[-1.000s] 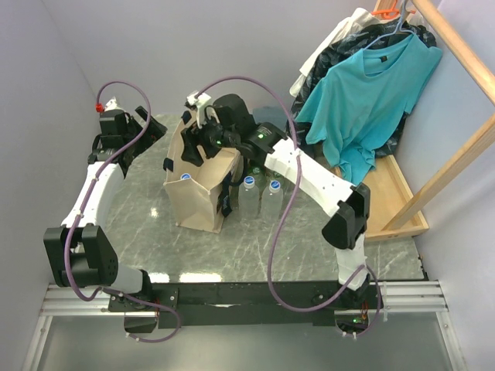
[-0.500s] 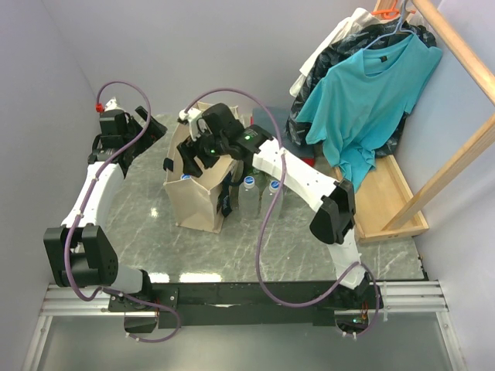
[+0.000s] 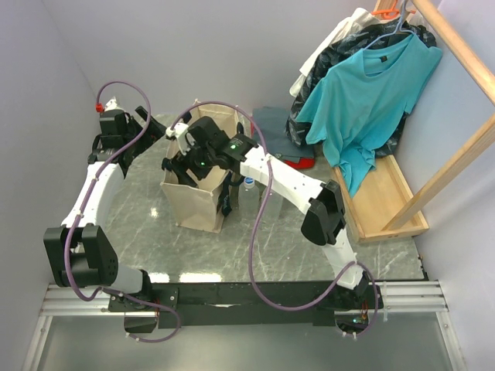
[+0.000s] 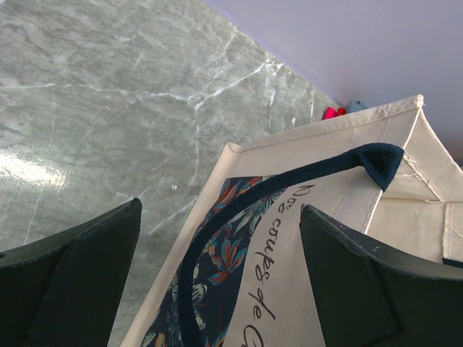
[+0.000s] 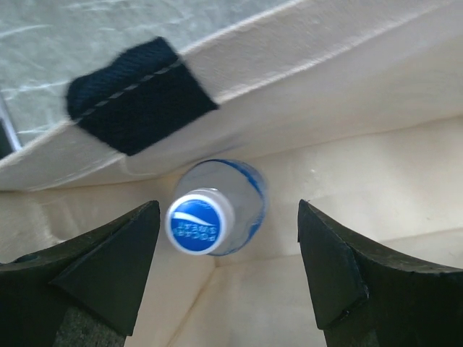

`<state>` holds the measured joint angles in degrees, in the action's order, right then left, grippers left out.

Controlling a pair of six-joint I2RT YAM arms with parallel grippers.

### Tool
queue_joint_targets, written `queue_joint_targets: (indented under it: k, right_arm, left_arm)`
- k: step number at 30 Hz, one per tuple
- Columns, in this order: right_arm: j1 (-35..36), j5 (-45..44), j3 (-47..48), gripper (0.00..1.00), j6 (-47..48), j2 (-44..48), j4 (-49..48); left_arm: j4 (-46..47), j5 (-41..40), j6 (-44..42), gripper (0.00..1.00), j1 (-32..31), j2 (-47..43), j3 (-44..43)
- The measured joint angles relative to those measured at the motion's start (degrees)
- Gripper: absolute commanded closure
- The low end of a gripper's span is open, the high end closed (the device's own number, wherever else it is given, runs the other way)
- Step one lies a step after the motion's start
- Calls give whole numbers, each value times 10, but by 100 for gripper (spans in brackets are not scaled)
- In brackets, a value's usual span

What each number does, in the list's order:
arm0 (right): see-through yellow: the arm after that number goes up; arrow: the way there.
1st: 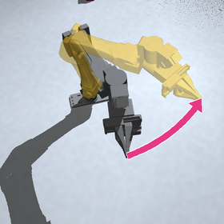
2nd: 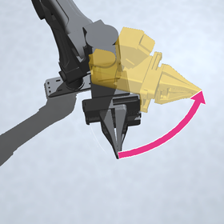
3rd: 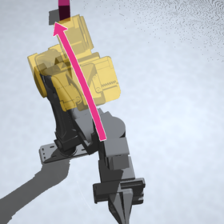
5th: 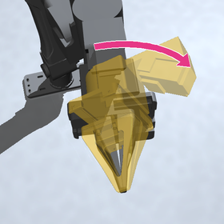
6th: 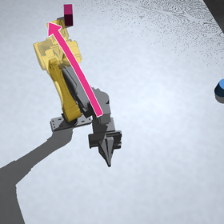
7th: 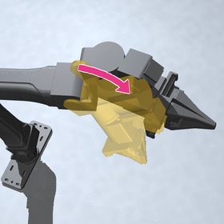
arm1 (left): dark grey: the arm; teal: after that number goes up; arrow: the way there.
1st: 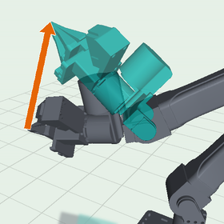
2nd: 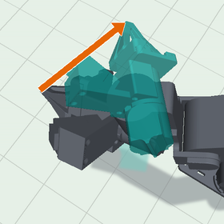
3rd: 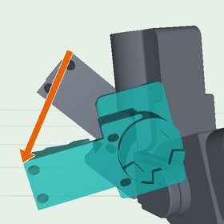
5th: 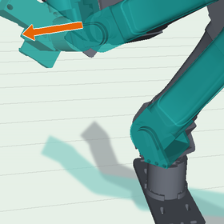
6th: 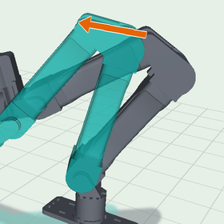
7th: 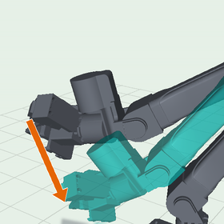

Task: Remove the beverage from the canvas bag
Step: Take out the drink from the canvas bag.

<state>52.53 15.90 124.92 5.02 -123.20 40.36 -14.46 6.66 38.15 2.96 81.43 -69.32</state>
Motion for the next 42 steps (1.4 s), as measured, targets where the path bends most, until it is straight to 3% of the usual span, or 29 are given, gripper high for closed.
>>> queue_joint_targets:
  k: [10,13,15,17,19,25,42]
  right_arm:
    - [1,-59,8,17,6,-24,-8]
    - [3,-59,8,29,4,-30,-13]
    - [4,-60,8,55,4,-30,-16]
    - [6,-58,8,70,6,-30,-19]
    - [6,-57,11,73,-1,-30,-22]
    - [6,-57,12,100,0,-30,-21]
    - [6,-60,11,100,-1,-30,-22]
  left_arm:
    - [0,0,0,4,0,0,0]
    - [0,1,0,4,0,0,0]
    - [0,0,0,4,0,0,0]
    - [0,0,0,4,0,0,0]
    - [0,0,0,4,0,0,0]
    - [0,2,0,4,0,0,0]
    - [0,2,0,4,0,0,0]
